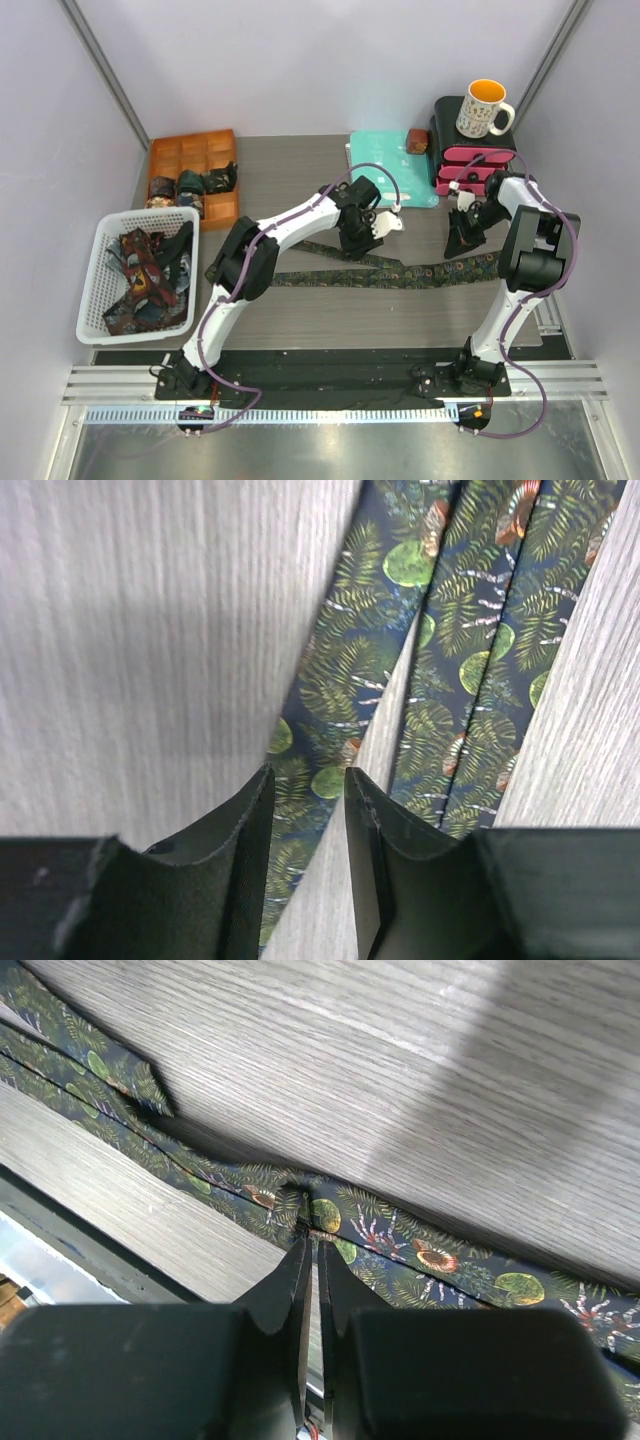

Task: Roll the ties
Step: Flatten out the tie at the center of the board.

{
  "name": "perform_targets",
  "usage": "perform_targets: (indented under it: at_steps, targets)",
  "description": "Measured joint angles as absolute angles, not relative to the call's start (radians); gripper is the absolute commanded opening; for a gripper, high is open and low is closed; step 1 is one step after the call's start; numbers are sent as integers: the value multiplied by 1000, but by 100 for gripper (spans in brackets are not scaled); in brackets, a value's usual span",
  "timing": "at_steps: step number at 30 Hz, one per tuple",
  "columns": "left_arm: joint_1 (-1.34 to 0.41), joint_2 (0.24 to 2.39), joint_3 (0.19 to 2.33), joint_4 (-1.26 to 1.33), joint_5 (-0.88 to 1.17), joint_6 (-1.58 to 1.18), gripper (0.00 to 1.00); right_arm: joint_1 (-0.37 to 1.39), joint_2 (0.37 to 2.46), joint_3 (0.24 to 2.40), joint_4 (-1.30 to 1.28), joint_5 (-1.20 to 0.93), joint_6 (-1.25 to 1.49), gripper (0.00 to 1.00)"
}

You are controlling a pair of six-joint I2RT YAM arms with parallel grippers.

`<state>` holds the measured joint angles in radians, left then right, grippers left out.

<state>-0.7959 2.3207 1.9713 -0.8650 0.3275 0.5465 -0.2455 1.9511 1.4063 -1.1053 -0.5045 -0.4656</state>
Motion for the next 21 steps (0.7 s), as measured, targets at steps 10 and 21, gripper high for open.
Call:
perform_targets:
  at_steps: [10, 21]
  targets:
    - [-803, 2321, 1969, -850, 360, 690, 55, -245, 1951, 1417, -1112, -508, -464, 12]
    - [-810, 2370, 2010, -878, 336, 799, 17, -245, 1951, 1417, -1112, -508, -464, 13]
